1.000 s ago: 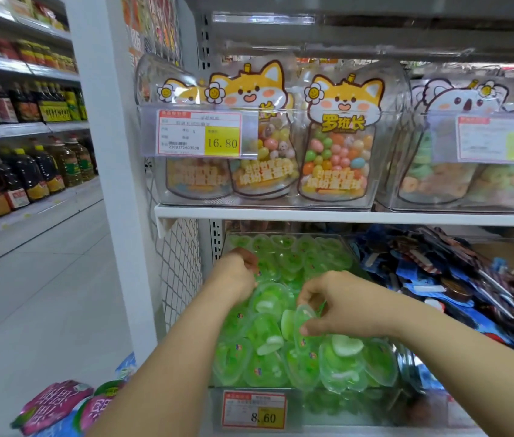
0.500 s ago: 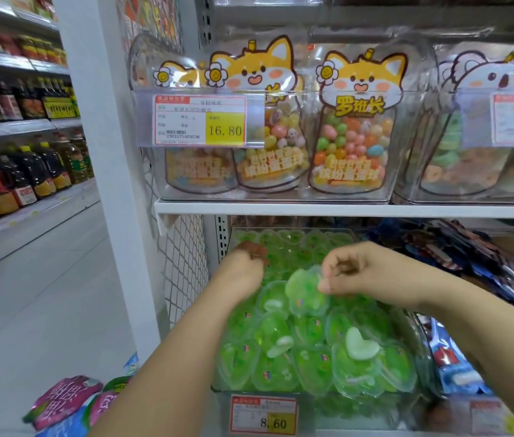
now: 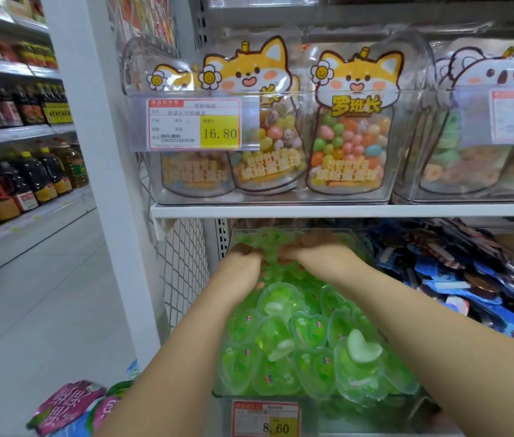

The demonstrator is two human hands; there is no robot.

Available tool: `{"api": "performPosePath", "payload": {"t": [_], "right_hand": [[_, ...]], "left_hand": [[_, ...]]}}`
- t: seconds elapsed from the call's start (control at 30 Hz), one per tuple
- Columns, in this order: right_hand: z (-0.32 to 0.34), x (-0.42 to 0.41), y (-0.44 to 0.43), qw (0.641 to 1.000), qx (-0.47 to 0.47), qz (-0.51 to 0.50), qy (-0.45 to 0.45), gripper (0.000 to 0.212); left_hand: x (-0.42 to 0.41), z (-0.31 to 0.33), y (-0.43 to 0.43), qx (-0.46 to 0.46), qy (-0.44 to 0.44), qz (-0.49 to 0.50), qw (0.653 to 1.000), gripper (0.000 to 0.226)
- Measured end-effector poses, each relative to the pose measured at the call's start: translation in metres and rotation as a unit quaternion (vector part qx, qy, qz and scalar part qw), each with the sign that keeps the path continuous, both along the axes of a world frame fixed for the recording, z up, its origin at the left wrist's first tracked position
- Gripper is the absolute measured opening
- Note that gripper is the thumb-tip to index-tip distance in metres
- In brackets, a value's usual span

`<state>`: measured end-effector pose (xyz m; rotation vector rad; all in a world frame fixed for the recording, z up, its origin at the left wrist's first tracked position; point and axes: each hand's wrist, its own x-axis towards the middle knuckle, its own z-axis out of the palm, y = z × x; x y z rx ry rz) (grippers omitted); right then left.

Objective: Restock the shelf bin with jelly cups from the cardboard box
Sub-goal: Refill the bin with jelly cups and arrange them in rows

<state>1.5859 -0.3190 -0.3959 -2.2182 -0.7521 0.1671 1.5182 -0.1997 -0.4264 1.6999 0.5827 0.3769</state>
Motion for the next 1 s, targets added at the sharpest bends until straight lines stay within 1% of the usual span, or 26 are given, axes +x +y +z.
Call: {"api": "performPosePath", "payload": {"t": [0.07, 0.1, 0.2, 0.27, 0.33, 0.43, 0.53, 0.67, 0.73, 0.8, 0.93, 1.0], "right_hand": [[-0.003, 0.002, -0.005, 0.998, -0.039, 0.027, -0.028, 0.023], [-0.006, 0.005, -0.007, 0.995, -0.077, 0.04, -0.053, 0.024], [-0.016, 0.012, -0.011, 0.972, -0.189, 0.058, -0.129, 0.031], [-0.02, 0.013, -0.012, 0.956, -0.223, 0.078, -0.174, 0.037], [-0.021, 0.011, -0.012, 0.943, -0.244, 0.088, -0.21, 0.038], [-0.02, 0.009, -0.013, 0.931, -0.256, 0.092, -0.243, 0.038], [-0.02, 0.007, -0.012, 0.934, -0.247, 0.106, -0.235, 0.042], [-0.021, 0.007, -0.011, 0.924, -0.262, 0.127, -0.247, 0.05], [-0.021, 0.009, -0.01, 0.925, -0.259, 0.131, -0.245, 0.05], [-0.021, 0.01, -0.01, 0.926, -0.262, 0.139, -0.233, 0.05], [-0.021, 0.011, -0.011, 0.928, -0.262, 0.146, -0.223, 0.05], [-0.022, 0.01, -0.011, 0.929, -0.257, 0.146, -0.221, 0.049]], "left_hand": [[0.0, -0.001, 0.001, 0.004, 0.0, 0.0, 1.0, 0.017], [0.001, -0.001, 0.001, 0.007, 0.001, 0.001, 1.0, 0.018], [0.002, -0.003, 0.004, 0.006, 0.002, 0.003, 1.0, 0.016], [0.004, -0.002, 0.003, -0.003, -0.002, 0.004, 1.0, 0.014], [0.004, -0.002, 0.002, -0.014, -0.007, 0.003, 1.0, 0.014], [0.002, -0.001, 0.0, -0.027, -0.008, 0.003, 1.0, 0.021], [0.001, 0.0, -0.002, -0.034, -0.009, 0.006, 0.999, 0.024], [-0.003, 0.007, -0.004, -0.037, -0.002, 0.001, 0.999, 0.02], [-0.007, 0.015, 0.002, -0.011, 0.008, -0.001, 1.0, 0.017], [-0.009, 0.024, 0.013, 0.036, 0.005, 0.016, 0.999, 0.01], [-0.013, 0.027, 0.028, 0.146, 0.0, 0.061, 0.987, 0.014], [-0.015, 0.02, 0.03, 0.206, 0.026, 0.072, 0.975, 0.013]]}}
